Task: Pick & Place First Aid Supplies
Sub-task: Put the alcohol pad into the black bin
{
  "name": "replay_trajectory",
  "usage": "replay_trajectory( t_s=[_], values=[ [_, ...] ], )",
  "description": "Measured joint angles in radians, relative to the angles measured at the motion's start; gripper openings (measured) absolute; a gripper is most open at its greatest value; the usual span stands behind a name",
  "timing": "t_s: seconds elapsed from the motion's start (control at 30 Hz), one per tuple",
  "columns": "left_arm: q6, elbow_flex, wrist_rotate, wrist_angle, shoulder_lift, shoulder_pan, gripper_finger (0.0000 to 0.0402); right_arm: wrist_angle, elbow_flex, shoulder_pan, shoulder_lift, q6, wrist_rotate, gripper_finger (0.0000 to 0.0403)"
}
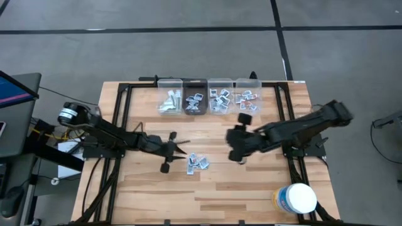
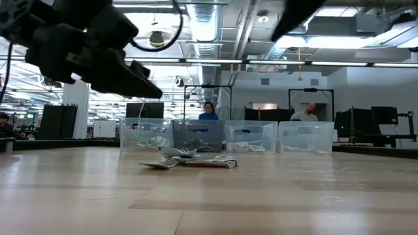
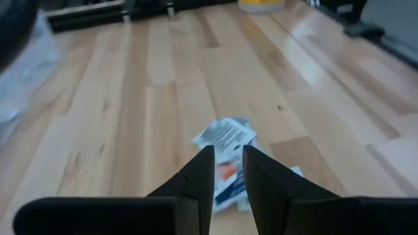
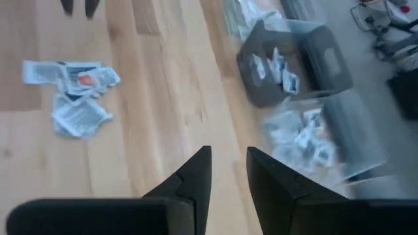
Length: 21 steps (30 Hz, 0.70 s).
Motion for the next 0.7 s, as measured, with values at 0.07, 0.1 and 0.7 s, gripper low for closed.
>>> replay_trajectory(
  t_s=[0.07,0.1,0.7],
  values=[
    [0.049,0.043,-0.031,-0.006,0.055,-0.034,0.0081,0.087,-0.124,0.025,-0.098,0.055,-0.001,0.0091],
    [0.072,0.064,-0.054,-0.005,0.088,-0.048,0.0081,0.112,-0.182,0.038,-0.146,0.084,-0.001,0.0091],
    [0.164,0.136,-0.215,-0.034,0.302,-0.139,0.0081,0.251,-0.447,0.111,-0.325,0.196,-0.001,0.0091]
  ],
)
